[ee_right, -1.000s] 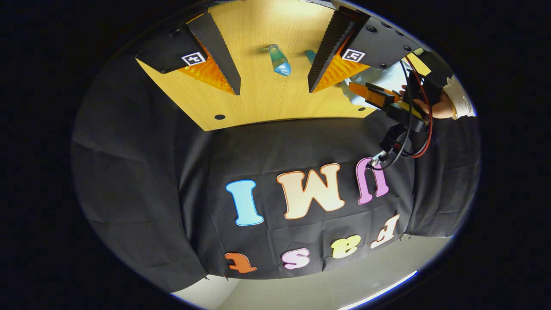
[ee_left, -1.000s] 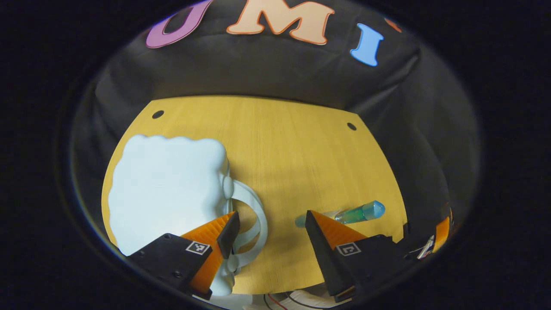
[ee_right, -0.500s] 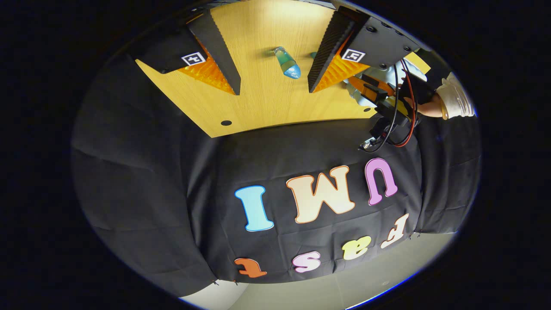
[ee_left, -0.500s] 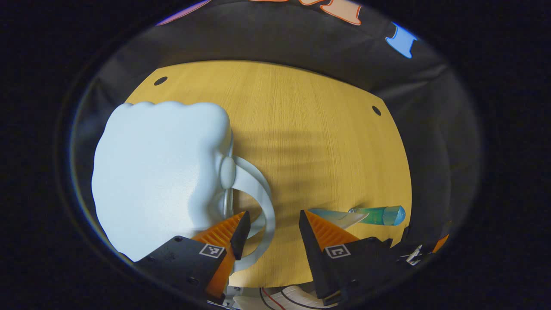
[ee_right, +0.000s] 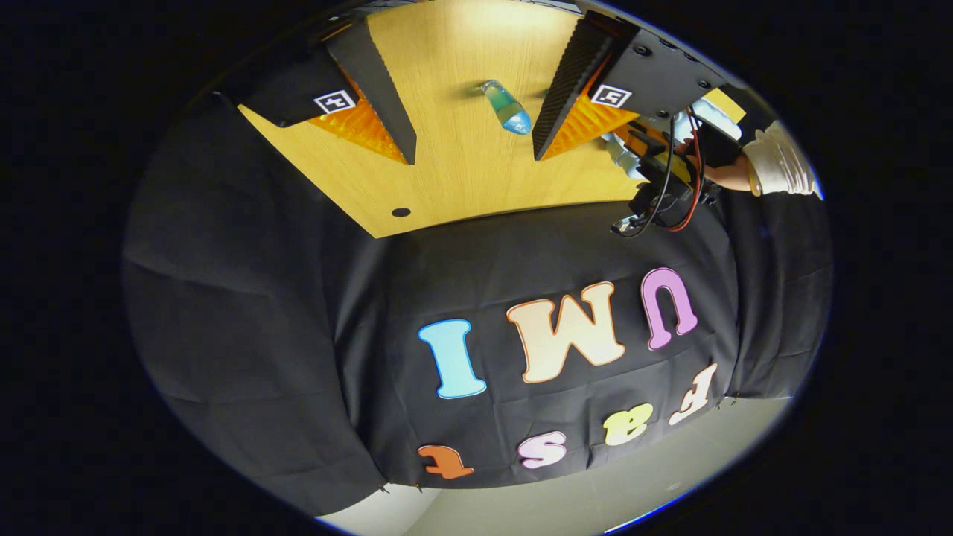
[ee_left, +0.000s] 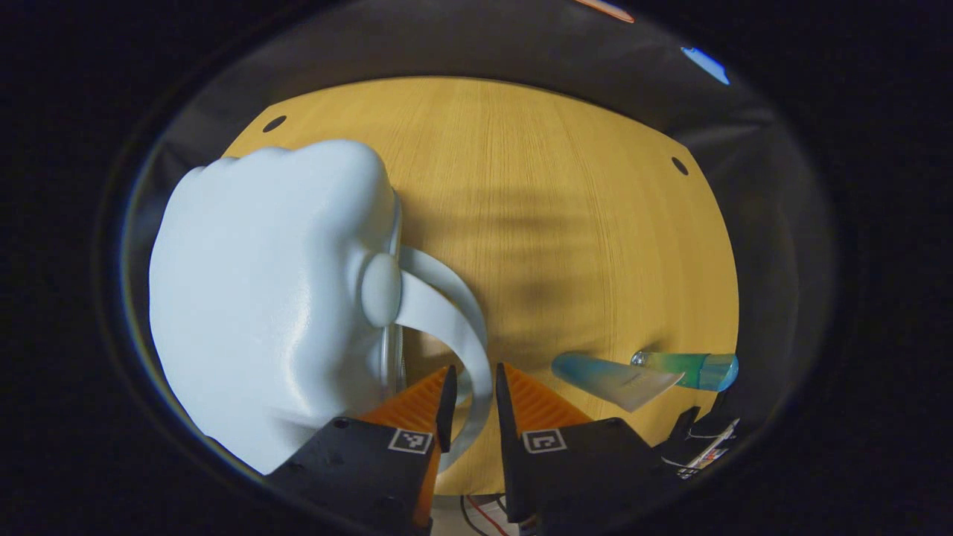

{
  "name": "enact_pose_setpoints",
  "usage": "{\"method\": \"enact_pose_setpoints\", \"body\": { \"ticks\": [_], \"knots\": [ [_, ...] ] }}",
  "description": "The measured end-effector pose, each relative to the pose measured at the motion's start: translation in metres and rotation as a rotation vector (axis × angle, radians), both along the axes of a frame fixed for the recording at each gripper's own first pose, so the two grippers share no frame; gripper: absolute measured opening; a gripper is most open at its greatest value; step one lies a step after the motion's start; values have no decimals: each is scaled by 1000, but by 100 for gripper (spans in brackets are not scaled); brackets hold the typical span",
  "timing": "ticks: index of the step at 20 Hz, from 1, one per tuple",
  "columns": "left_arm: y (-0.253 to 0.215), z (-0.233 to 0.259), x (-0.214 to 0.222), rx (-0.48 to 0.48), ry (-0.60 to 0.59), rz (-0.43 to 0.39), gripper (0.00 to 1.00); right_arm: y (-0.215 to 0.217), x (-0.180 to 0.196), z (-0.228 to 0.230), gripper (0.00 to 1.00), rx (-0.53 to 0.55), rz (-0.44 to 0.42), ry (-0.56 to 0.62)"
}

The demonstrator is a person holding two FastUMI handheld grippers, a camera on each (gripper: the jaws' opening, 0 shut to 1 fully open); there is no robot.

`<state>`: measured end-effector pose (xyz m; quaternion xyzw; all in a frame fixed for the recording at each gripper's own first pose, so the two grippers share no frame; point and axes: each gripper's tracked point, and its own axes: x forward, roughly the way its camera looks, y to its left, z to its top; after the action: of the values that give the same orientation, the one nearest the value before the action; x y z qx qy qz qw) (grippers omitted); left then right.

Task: First open the suitcase, pack the skin care products into it, and then close the suitcase.

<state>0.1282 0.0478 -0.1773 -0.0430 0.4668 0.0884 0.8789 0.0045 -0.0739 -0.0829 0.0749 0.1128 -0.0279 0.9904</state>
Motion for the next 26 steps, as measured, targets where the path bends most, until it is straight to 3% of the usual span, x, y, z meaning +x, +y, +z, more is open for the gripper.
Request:
{"method": "enact_pose_setpoints", "body": {
  "ticks": [1,6,7,9,15,25,26],
  "knots": [
    [-1,-3,0,-7,6,2,24,-2,0,-1,98,6,-5,3],
    [-4,-15,1,-32,29,14,16,-10,-1,-7,95,-8,-15,21],
    [-4,-14,1,-26,27,5,9,-11,-2,-7,98,-13,-15,26],
    [-7,-12,2,-21,21,-14,5,-14,-2,-10,98,-15,-17,31],
    [-17,4,1,-19,-4,-46,4,-12,2,-12,95,-15,-13,37],
    [-27,71,-17,-188,-119,-51,6,16,9,-16,98,-12,41,38],
    [-26,80,-20,-198,-135,-54,3,20,9,-16,98,-8,46,36]
  ]
}}
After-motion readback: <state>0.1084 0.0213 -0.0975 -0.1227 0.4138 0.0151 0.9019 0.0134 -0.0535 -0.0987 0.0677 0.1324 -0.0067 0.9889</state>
